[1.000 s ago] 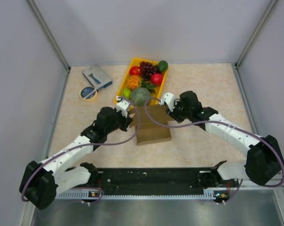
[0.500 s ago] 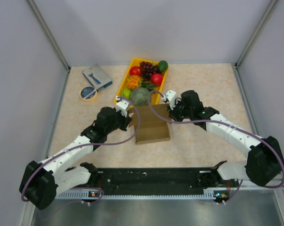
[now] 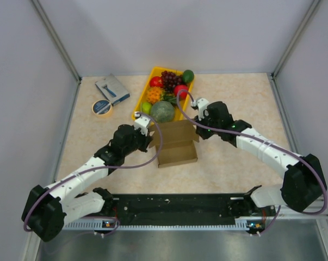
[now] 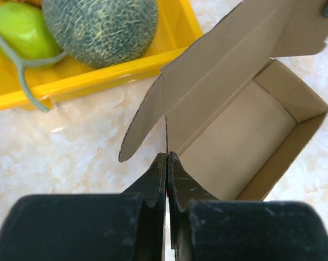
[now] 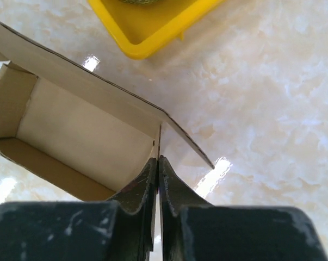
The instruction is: Fold the paper box
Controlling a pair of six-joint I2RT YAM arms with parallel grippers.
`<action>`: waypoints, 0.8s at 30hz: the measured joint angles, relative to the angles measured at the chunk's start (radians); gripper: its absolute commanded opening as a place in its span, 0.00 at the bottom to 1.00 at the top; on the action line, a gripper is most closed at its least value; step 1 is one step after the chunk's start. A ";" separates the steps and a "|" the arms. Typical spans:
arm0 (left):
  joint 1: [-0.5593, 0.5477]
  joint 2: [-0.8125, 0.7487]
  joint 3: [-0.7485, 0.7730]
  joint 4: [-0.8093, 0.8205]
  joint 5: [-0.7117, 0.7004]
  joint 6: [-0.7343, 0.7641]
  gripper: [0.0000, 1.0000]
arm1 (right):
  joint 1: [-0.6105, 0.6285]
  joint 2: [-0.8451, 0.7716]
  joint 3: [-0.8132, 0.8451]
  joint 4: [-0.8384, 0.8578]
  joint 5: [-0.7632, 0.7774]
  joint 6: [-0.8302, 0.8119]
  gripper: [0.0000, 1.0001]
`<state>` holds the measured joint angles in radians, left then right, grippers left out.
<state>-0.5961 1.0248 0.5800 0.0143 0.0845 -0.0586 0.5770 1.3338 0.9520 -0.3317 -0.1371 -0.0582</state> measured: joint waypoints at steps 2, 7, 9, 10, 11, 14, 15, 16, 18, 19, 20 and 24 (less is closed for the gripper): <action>-0.006 0.000 0.003 -0.016 -0.037 -0.027 0.00 | 0.001 0.005 0.014 -0.022 0.023 0.057 0.00; -0.058 0.003 0.039 -0.053 -0.204 -0.159 0.00 | 0.036 0.002 0.024 -0.050 0.088 0.241 0.00; -0.099 0.010 0.047 -0.056 -0.296 -0.216 0.00 | 0.067 -0.006 0.024 -0.063 0.141 0.318 0.00; -0.122 0.015 0.048 -0.060 -0.344 -0.249 0.00 | 0.085 -0.010 0.024 -0.068 0.170 0.353 0.00; -0.139 0.021 0.048 -0.066 -0.381 -0.273 0.00 | 0.101 -0.013 0.024 -0.072 0.190 0.382 0.00; -0.198 0.057 0.047 -0.076 -0.515 -0.358 0.00 | 0.167 -0.019 0.024 -0.090 0.280 0.485 0.00; -0.211 0.067 0.047 -0.076 -0.541 -0.371 0.00 | 0.191 -0.019 0.024 -0.097 0.315 0.519 0.00; -0.227 0.079 0.045 -0.072 -0.576 -0.389 0.00 | 0.213 -0.019 0.024 -0.106 0.349 0.551 0.00; -0.256 0.090 0.035 -0.054 -0.633 -0.422 0.00 | 0.255 -0.018 0.024 -0.118 0.419 0.611 0.00; -0.269 0.091 0.028 -0.043 -0.658 -0.437 0.00 | 0.276 -0.018 0.024 -0.123 0.454 0.637 0.00; -0.282 0.090 0.018 -0.030 -0.683 -0.449 0.00 | 0.292 -0.018 0.023 -0.127 0.482 0.657 0.00; -0.320 0.090 -0.014 0.018 -0.754 -0.487 0.00 | 0.367 -0.016 0.007 -0.134 0.608 0.748 0.00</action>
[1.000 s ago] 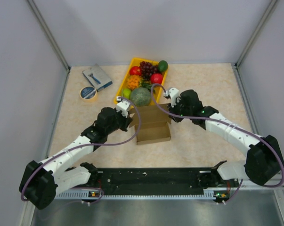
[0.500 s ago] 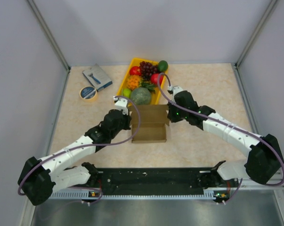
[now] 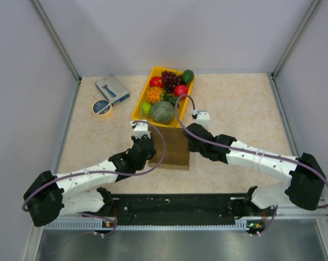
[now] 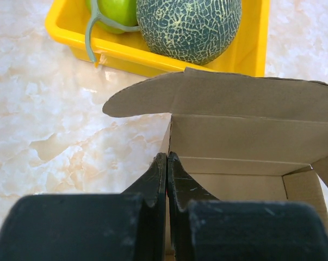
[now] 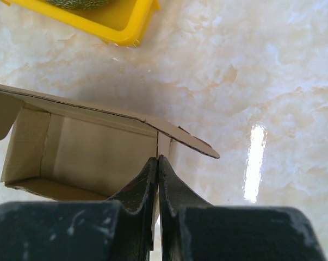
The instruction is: Fold the paper box
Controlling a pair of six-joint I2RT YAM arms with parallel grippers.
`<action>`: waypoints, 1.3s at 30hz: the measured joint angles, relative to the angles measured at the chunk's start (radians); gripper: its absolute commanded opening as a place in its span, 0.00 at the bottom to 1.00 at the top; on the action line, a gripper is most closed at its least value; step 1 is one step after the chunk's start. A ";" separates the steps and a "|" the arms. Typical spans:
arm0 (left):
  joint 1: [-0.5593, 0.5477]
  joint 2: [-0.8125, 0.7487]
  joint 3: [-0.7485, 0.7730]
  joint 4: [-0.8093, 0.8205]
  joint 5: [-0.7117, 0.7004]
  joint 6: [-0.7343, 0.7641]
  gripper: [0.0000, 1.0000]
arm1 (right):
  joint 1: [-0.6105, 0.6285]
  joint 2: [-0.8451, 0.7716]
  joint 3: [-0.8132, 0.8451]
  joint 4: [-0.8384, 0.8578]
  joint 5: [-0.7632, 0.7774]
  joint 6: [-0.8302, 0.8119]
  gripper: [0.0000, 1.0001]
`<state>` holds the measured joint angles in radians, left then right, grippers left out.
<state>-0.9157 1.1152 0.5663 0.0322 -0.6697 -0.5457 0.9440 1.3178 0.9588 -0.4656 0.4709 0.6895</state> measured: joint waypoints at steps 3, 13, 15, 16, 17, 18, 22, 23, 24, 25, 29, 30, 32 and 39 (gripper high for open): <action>-0.022 0.000 -0.022 0.031 -0.035 -0.014 0.00 | 0.052 0.003 -0.016 0.003 0.089 0.048 0.00; -0.092 -0.035 -0.142 0.118 -0.100 -0.066 0.00 | 0.195 0.033 -0.072 0.014 0.294 0.180 0.00; -0.101 -0.045 -0.164 0.129 -0.103 -0.082 0.00 | 0.219 0.038 -0.084 0.016 0.319 0.204 0.00; -0.106 -0.049 -0.173 0.131 -0.105 -0.089 0.00 | 0.229 0.040 -0.089 0.016 0.330 0.218 0.00; -0.109 -0.053 -0.179 0.133 -0.105 -0.094 0.00 | 0.239 0.044 -0.092 0.016 0.341 0.231 0.00; -0.114 -0.060 -0.187 0.135 -0.106 -0.103 0.00 | 0.246 0.047 -0.095 0.016 0.350 0.243 0.00; -0.132 -0.100 -0.233 0.153 -0.110 -0.135 0.00 | 0.274 0.047 -0.120 0.021 0.383 0.288 0.06; -0.137 -0.113 -0.249 0.157 -0.110 -0.143 0.00 | 0.281 0.047 -0.129 0.025 0.386 0.299 0.08; -0.143 -0.124 -0.266 0.161 -0.109 -0.152 0.00 | 0.291 0.047 -0.137 0.024 0.384 0.307 0.11; -0.148 -0.134 -0.279 0.166 -0.109 -0.159 0.00 | 0.297 0.047 -0.142 0.024 0.383 0.312 0.15; -0.166 -0.176 -0.340 0.181 -0.124 -0.183 0.00 | 0.322 0.036 -0.150 0.012 0.346 0.307 0.29; -0.168 -0.185 -0.353 0.190 -0.131 -0.188 0.00 | 0.327 0.025 -0.151 0.010 0.322 0.299 0.31; -0.172 -0.192 -0.373 0.203 -0.141 -0.198 0.00 | 0.341 -0.014 -0.163 0.009 0.278 0.286 0.39; -0.212 -0.174 -0.382 0.198 -0.197 -0.223 0.00 | 0.488 -0.300 -0.204 -0.046 0.182 0.255 0.46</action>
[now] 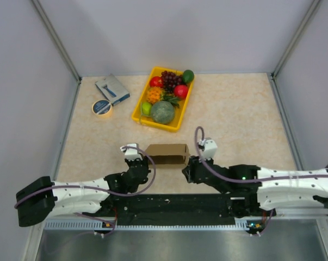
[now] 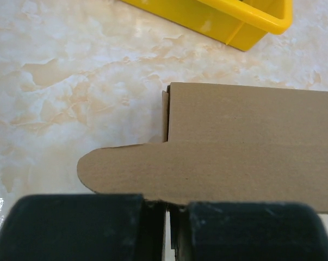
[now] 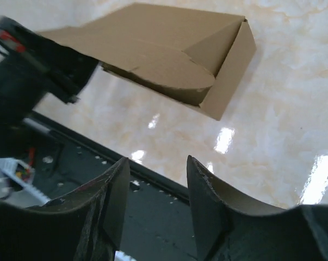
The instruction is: Fold the paper box
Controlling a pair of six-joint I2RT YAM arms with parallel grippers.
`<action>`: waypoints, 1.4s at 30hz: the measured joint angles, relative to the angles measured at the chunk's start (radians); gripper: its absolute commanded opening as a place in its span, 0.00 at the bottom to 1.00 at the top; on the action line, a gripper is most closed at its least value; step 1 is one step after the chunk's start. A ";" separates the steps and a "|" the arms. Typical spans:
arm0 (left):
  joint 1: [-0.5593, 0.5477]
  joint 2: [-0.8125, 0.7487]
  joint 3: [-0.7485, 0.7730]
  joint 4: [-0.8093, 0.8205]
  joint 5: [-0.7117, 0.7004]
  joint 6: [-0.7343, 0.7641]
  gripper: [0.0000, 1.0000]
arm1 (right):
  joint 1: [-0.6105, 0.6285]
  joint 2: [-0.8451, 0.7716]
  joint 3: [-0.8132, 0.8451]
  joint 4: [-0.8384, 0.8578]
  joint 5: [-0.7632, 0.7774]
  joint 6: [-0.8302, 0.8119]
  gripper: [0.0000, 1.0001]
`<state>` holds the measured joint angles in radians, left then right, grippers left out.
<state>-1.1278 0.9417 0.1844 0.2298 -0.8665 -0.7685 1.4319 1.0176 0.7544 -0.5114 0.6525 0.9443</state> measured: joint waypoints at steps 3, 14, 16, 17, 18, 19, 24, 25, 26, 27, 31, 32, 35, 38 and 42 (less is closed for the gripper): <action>-0.026 0.020 0.019 -0.023 -0.027 -0.005 0.00 | 0.006 -0.163 0.000 -0.037 -0.018 0.006 0.54; -0.076 0.130 0.145 -0.188 -0.100 -0.058 0.00 | -0.518 -0.077 0.211 0.173 -0.494 0.018 0.47; -0.079 0.155 0.167 -0.212 -0.109 -0.074 0.00 | -0.541 0.036 0.227 0.257 -0.589 0.036 0.46; -0.081 0.170 0.180 -0.226 -0.116 -0.082 0.00 | -0.547 0.097 0.228 0.293 -0.636 0.051 0.45; -0.084 0.185 0.192 -0.240 -0.123 -0.090 0.00 | -0.551 0.150 0.228 0.319 -0.674 0.069 0.45; -0.087 0.199 0.203 -0.250 -0.129 -0.097 0.00 | -0.554 0.211 0.229 0.347 -0.706 0.090 0.44; -0.106 0.256 0.242 -0.291 -0.157 -0.116 0.14 | -0.559 0.447 0.219 0.454 -0.801 0.182 0.41; -0.114 0.267 0.249 -0.297 -0.164 -0.116 0.22 | -0.559 0.475 0.210 0.480 -0.818 0.199 0.40; -0.119 0.274 0.254 -0.303 -0.167 -0.110 0.28 | -0.558 0.499 0.200 0.512 -0.832 0.214 0.39; -0.125 0.282 0.260 -0.311 -0.167 -0.109 0.37 | -0.557 0.516 0.184 0.547 -0.843 0.232 0.38; -0.172 0.298 0.272 -0.331 -0.175 -0.099 0.50 | -0.548 0.554 0.079 0.705 -0.867 0.288 0.37; -0.187 0.298 0.276 -0.345 -0.174 -0.098 0.53 | -0.547 0.565 0.055 0.742 -0.873 0.298 0.37; -0.227 0.293 0.291 -0.412 -0.166 -0.112 0.60 | -0.544 0.596 -0.002 0.856 -0.892 0.320 0.37; -0.282 0.245 0.296 -0.525 -0.117 -0.165 0.60 | -0.544 0.610 -0.029 0.932 -0.900 0.324 0.37; -0.360 0.040 0.296 -0.667 0.030 -0.197 0.53 | -0.544 0.635 -0.059 1.007 -0.908 0.320 0.36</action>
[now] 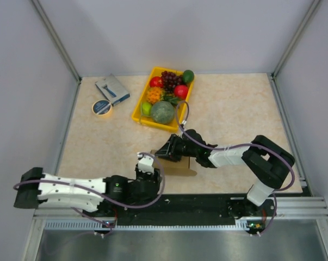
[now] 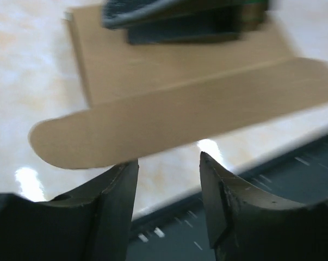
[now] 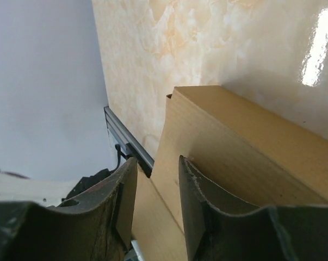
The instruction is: Fold the paper box
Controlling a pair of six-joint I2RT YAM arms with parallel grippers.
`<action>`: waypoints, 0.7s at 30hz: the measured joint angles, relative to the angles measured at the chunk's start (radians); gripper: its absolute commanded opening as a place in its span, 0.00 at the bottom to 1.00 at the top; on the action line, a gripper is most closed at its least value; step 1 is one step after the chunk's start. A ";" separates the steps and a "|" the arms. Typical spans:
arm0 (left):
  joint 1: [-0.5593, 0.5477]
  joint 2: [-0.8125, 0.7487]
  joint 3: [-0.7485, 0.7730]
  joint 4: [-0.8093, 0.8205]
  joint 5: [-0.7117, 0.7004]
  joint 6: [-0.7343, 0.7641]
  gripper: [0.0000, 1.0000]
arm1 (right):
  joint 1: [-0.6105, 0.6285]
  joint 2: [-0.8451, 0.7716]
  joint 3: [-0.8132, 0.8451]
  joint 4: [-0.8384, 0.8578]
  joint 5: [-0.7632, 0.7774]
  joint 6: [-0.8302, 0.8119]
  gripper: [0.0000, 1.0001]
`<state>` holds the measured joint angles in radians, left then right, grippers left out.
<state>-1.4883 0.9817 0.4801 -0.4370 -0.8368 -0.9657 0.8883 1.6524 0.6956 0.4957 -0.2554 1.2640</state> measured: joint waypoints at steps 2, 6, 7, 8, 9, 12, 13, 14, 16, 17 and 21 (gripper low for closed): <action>-0.019 -0.164 -0.006 -0.016 0.122 0.015 0.54 | 0.000 0.017 -0.009 0.027 -0.005 -0.008 0.36; -0.024 -0.499 -0.017 -0.007 0.289 0.059 0.59 | 0.000 0.040 -0.030 0.067 -0.014 -0.026 0.35; -0.024 -0.576 -0.018 -0.004 0.320 0.071 0.59 | 0.000 0.040 -0.032 0.077 -0.016 -0.033 0.34; -0.024 -0.637 -0.017 -0.003 0.340 0.080 0.59 | 0.000 0.040 -0.034 0.088 -0.020 -0.041 0.34; -0.024 -0.681 -0.013 -0.003 0.354 0.091 0.58 | 0.000 0.040 -0.035 0.090 -0.023 -0.049 0.34; -0.024 -0.692 0.045 -0.031 0.335 0.123 0.54 | 0.000 0.044 -0.045 0.112 -0.036 -0.072 0.33; -0.024 -0.673 0.068 -0.040 0.315 0.127 0.54 | 0.000 0.044 -0.056 0.124 -0.038 -0.078 0.33; -0.021 -0.636 0.106 -0.062 0.282 0.131 0.53 | -0.002 0.043 -0.070 0.141 -0.041 -0.086 0.33; 0.012 -0.537 0.173 -0.075 0.232 0.132 0.49 | -0.007 0.031 -0.096 0.166 -0.047 -0.105 0.33; 0.055 -0.473 0.205 -0.079 0.218 0.131 0.46 | -0.008 0.008 -0.114 0.162 -0.048 -0.124 0.33; 0.406 -0.326 0.164 0.038 0.407 0.176 0.35 | -0.016 -0.142 -0.159 0.036 -0.050 -0.219 0.38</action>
<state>-1.0821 0.6559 0.6437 -0.3988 -0.4294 -0.7895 0.8719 1.5101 0.5362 0.5320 -0.3054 1.0454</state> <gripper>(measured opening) 0.388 0.350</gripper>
